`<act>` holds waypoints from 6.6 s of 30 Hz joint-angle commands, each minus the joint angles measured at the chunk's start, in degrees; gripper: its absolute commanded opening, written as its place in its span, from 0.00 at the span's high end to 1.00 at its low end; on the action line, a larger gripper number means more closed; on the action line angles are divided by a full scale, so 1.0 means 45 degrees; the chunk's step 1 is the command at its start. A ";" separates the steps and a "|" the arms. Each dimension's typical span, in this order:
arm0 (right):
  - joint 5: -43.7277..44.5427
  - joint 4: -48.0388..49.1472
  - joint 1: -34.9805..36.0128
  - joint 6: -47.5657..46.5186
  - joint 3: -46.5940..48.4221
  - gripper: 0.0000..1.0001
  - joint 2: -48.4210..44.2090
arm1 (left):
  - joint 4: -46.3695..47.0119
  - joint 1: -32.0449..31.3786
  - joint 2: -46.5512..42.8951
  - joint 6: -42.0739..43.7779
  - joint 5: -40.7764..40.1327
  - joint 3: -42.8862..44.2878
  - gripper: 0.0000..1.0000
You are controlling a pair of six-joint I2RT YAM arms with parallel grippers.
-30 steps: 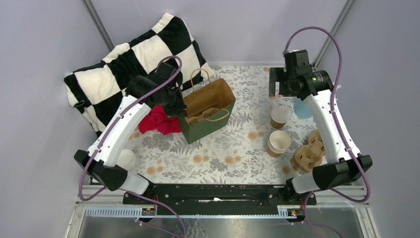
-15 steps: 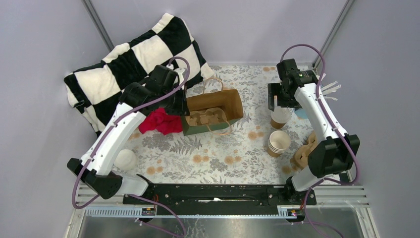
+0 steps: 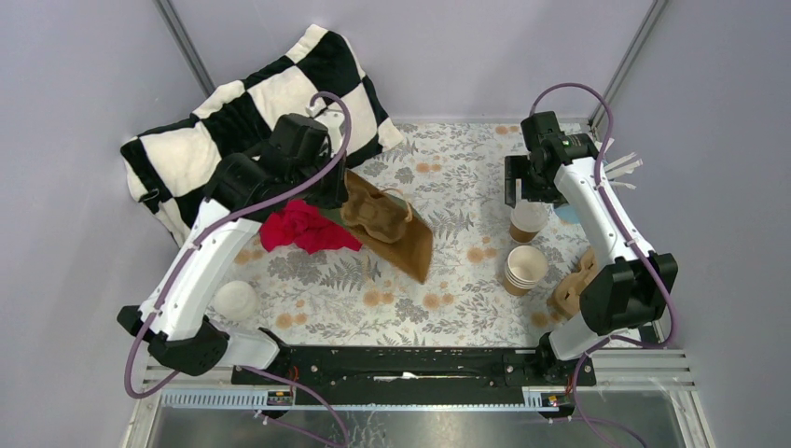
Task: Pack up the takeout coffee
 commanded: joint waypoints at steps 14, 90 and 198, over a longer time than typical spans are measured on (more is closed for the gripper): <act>-0.0610 0.2004 -0.0405 -0.0493 -0.1537 0.00 -0.0162 | -0.1837 -0.2927 0.2557 0.0185 -0.3957 0.3496 1.00; -0.1678 0.2731 -0.1644 -0.0738 -0.2683 0.21 0.2829 | -0.1907 -0.3549 0.2920 0.0376 -0.4259 0.3568 1.00; -0.6864 0.2132 -0.1649 0.0095 0.0106 0.18 -0.3560 | 0.2695 -0.3615 -0.0038 -0.0275 -0.0065 -0.0840 1.00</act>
